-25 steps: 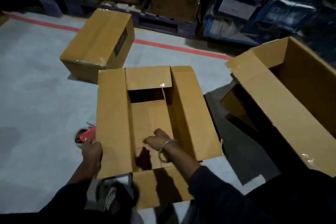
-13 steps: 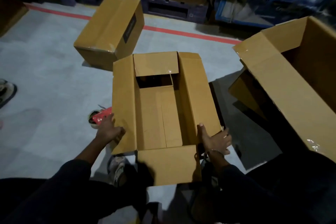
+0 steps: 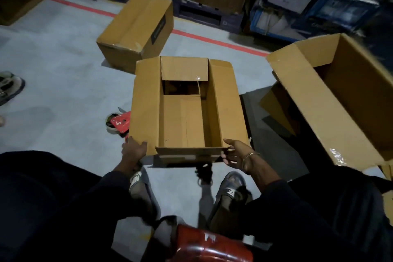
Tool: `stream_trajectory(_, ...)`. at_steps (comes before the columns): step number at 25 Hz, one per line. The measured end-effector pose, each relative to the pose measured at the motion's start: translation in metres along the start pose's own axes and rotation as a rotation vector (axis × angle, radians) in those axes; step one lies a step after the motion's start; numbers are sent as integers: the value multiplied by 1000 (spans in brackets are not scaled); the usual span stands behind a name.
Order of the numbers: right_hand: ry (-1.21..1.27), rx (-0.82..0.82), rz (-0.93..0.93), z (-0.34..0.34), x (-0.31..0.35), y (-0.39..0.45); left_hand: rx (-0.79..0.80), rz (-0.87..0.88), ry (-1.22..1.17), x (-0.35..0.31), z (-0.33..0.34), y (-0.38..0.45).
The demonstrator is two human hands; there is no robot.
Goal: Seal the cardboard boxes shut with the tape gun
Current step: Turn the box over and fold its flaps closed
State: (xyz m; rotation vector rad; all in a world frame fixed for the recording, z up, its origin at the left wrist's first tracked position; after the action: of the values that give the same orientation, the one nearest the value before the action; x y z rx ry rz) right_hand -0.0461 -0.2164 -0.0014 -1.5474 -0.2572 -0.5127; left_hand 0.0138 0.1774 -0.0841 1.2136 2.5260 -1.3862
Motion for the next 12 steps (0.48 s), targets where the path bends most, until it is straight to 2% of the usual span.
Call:
stream_trajectory(2, 75, 33, -120, 3, 16, 2, -33, -105, -216, 5, -2, -4)
stream_trajectory(5, -79, 5, -241, 18, 20, 20, -38, -245, -592, 32, -3, 29)
stream_trajectory(8, -561, -35, -269, 36, 12, 49, 16, -227, -897, 33, -1, 41)
stream_trajectory(10, -905, -24, -249, 49, 5, 72, -8, -245, -897, 18, -10, 15)
stream_trajectory(12, -1091, -55, -280, 58, 0, 83, 32, -284, -808, 28, -5, 22)
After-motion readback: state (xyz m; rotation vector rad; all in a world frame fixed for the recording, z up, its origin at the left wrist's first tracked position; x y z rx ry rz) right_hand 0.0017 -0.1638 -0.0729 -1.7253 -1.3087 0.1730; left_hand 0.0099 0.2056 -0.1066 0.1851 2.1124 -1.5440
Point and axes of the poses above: each hand's wrist, its own y-axis towards the middle knuckle, its own z-axis out of the palm, x = y × z, the point moved 4 cm from there along y, towards the middle knuckle, and after that the axes turned 9 degrees about x, right-handed, at the moved point
